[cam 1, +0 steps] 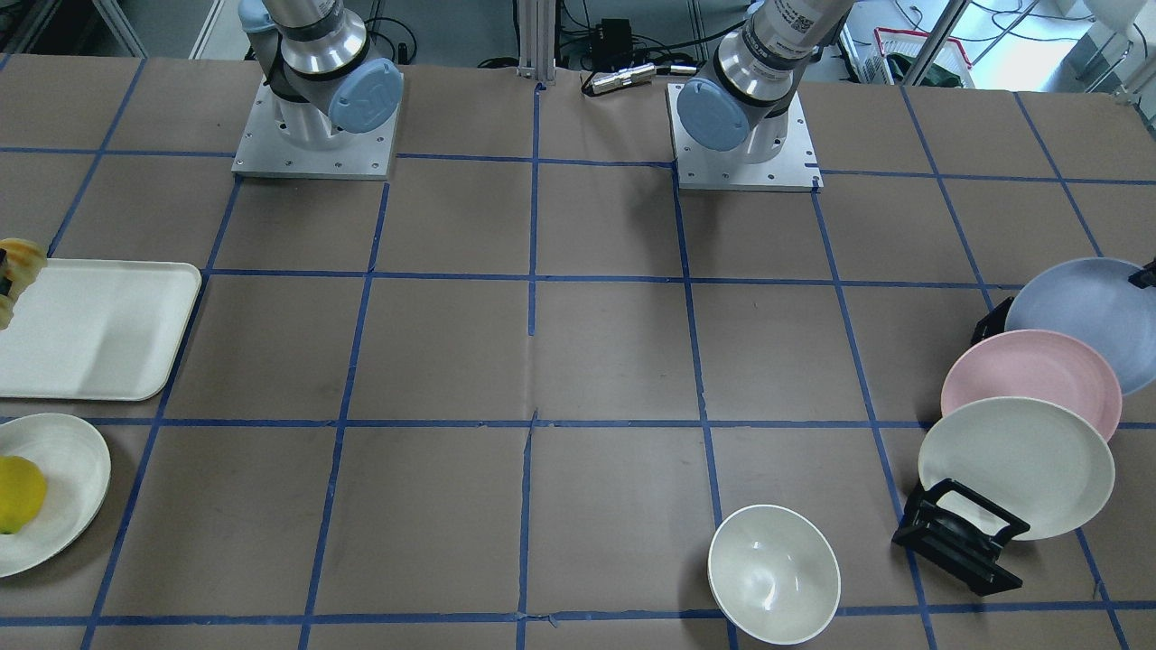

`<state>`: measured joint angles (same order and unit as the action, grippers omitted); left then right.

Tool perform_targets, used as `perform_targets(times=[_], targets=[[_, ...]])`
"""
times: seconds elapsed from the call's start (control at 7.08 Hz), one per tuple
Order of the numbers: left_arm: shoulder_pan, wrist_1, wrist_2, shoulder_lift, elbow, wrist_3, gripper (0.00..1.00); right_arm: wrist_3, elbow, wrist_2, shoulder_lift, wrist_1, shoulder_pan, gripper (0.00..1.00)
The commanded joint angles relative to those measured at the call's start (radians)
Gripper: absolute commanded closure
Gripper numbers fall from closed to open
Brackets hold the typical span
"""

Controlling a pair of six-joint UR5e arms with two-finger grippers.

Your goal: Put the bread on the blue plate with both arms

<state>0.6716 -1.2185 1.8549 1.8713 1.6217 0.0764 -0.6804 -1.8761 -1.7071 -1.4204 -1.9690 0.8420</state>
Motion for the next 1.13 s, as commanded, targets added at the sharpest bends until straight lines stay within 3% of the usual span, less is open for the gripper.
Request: perform_targets(times=[0.0, 0.14, 0.28, 0.57, 0.99], targets=[[-0.003, -0.146, 0.038, -0.032, -0.078, 0.0, 1.0, 0.057, 0.0, 0.007, -0.083, 0.068, 0.13, 1.0], [-0.01, -0.186, 0.14, -0.044, -0.116, -0.001, 1.0, 0.085, 0.011, 0.004, -0.1, 0.068, 0.199, 1.0], [-0.033, -0.206, 0.17, -0.059, -0.14, 0.002, 1.0, 0.087, 0.04, 0.006, -0.113, 0.1, 0.228, 1.0], [-0.055, -0.321, 0.12, -0.127, -0.195, 0.035, 1.0, 0.166, 0.055, 0.053, -0.114, 0.148, 0.261, 1.0], [-0.015, -0.548, -0.335, -0.214, -0.235, 0.285, 1.0, 0.17, 0.057, 0.053, -0.114, 0.167, 0.281, 1.0]])
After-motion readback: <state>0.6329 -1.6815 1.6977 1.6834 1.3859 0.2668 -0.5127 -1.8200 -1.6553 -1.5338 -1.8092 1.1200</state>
